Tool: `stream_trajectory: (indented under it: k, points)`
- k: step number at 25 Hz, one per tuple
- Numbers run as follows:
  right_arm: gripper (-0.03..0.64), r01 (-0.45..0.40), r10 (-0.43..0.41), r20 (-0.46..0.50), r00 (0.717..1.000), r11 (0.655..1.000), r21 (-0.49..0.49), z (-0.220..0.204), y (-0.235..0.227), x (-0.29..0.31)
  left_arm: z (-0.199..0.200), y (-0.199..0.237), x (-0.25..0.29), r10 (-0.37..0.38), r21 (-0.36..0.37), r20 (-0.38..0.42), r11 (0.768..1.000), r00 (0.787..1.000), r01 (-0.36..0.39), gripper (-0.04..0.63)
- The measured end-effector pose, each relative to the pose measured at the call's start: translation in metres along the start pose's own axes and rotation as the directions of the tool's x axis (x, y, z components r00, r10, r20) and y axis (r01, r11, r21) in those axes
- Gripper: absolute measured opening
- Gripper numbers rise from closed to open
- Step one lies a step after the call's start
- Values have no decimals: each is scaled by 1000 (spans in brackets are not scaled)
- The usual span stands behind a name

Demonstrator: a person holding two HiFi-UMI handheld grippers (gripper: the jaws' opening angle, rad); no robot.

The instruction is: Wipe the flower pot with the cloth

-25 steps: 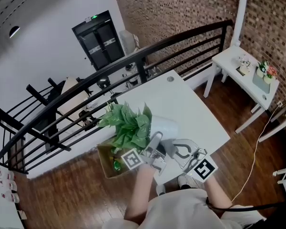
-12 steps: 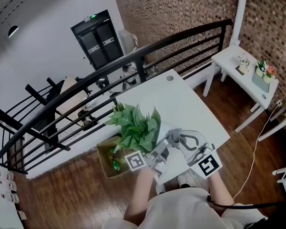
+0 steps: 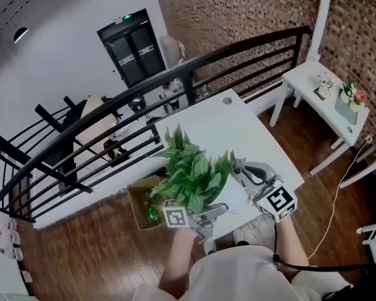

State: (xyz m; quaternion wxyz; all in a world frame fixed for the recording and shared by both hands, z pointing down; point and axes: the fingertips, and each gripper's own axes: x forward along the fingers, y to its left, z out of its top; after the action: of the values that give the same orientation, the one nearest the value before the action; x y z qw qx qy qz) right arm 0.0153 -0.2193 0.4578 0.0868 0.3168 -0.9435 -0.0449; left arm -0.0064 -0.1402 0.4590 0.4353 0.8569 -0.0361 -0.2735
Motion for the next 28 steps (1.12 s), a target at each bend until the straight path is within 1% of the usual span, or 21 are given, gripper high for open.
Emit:
stream_trajectory:
  k: [2,3,4,5,6,7,8,9,12,14,16,17,19,20,21,22,23,24,26,27,28]
  points:
    - [14,6,-7,76,997,1000,18,15,-3,-9,4,8,2,22,-24,40,999,999,-21,537]
    - [14,-11,12,135,991,1000,-3,31,1,-15,7,15,1,45,-39,61,998,997,-43,537]
    - [14,-47,56,192,980,998,-51,49,11,-19,9,23,-1,70,-54,80,996,994,-65,537]
    - [14,-94,118,217,969,989,-118,64,27,-21,10,28,-2,88,-65,92,995,992,-82,537]
    - [14,-144,177,173,969,972,-187,66,42,-20,11,30,-3,98,-70,97,993,991,-91,537]
    - [14,-184,209,78,975,951,-248,58,55,-18,10,30,-2,101,-69,95,993,990,-94,537]
    - [14,-201,211,3,977,935,-291,49,61,-15,9,29,-1,101,-66,89,993,991,-96,537]
    - [14,-195,199,-19,980,931,-308,46,62,-12,7,28,0,103,-64,82,993,991,-98,537]
    - [14,-119,123,-1,992,962,-247,37,41,-7,3,23,-2,96,-65,59,994,994,-92,537]
    - [12,-76,69,-45,997,977,-200,15,24,-5,-1,13,-4,69,-48,41,997,997,-67,537]
    - [14,-82,72,-87,994,988,-128,-9,15,-5,-2,3,0,29,-36,39,999,999,-27,537]
    - [14,-94,87,-92,992,993,-70,-19,11,-7,-1,0,3,13,-40,51,999,999,-11,538]
    - [14,-90,92,-59,994,995,42,-24,-3,-15,5,0,7,7,-59,96,998,995,-1,538]
    - [14,-76,78,-28,997,995,66,-19,-10,-22,9,4,7,16,-71,128,997,992,-6,537]
    - [14,-69,69,8,998,996,60,-10,-14,-28,14,7,5,27,-84,166,996,986,-13,537]
    - [14,-75,74,44,996,997,23,2,-11,-32,20,9,0,39,-99,206,995,978,-19,536]
    - [14,-91,94,71,993,995,-43,16,-2,-34,27,11,-6,52,-116,244,993,968,-24,535]
    - [14,-112,121,70,990,985,-130,26,11,-34,34,13,-12,68,-134,276,990,959,-32,535]
    - [14,-139,140,-14,990,951,-276,31,38,-32,44,18,-19,99,-171,317,984,943,-46,535]
    - [14,-136,129,-45,991,938,-318,31,49,-31,47,20,-20,112,-189,333,981,936,-50,535]
    - [12,-125,114,-51,992,928,-350,31,57,-29,51,23,-20,124,-208,348,977,929,-52,535]
